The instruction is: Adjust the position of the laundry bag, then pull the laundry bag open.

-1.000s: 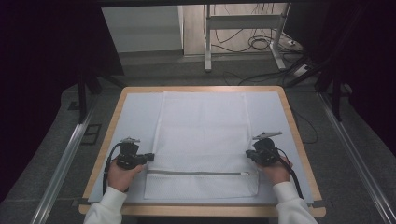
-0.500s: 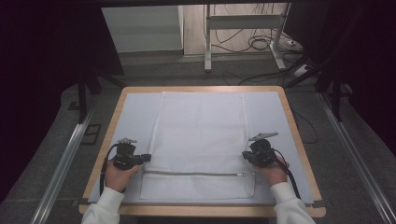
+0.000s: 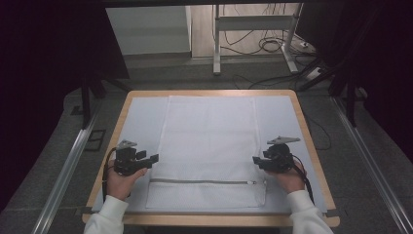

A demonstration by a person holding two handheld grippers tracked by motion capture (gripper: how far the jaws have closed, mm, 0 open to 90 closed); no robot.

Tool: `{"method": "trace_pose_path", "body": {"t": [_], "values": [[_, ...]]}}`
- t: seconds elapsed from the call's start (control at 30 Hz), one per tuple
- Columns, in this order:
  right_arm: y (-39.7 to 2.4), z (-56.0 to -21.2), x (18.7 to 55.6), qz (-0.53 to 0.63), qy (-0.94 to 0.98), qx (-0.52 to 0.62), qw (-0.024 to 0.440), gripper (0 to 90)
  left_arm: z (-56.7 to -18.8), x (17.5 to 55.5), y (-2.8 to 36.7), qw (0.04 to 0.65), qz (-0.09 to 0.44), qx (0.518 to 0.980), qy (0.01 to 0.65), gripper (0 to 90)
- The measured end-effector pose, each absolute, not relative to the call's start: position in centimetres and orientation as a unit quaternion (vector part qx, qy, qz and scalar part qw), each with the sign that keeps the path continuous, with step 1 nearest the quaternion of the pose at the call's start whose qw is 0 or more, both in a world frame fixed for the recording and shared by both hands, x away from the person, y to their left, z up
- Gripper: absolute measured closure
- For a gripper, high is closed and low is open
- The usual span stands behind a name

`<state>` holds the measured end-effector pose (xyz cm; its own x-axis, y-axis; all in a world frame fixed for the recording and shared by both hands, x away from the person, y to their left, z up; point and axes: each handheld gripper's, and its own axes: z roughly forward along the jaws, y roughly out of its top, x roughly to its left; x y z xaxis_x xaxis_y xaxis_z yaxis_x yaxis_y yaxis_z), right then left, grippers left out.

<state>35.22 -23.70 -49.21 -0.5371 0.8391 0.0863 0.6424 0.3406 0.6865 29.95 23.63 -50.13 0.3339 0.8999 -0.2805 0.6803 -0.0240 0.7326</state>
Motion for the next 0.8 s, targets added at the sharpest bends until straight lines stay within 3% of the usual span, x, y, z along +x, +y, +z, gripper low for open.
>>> {"method": "trace_pose_path", "body": {"t": [0.17,0.37,0.8], "values": [[-24.5,-48.7,35.1,0.371,0.795,0.460,0.134,37.0,-49.8,29.8,22.7,0.419,0.114,0.725,0.534,34.9],[-25.6,-48.3,34.4,0.385,0.788,0.459,0.144,30.4,-49.1,29.7,21.5,0.425,0.099,0.742,0.509,38.0],[-27.0,-47.9,33.7,0.391,0.782,0.460,0.157,29.9,-48.4,29.7,19.2,0.421,0.088,0.755,0.495,41.6]]}}
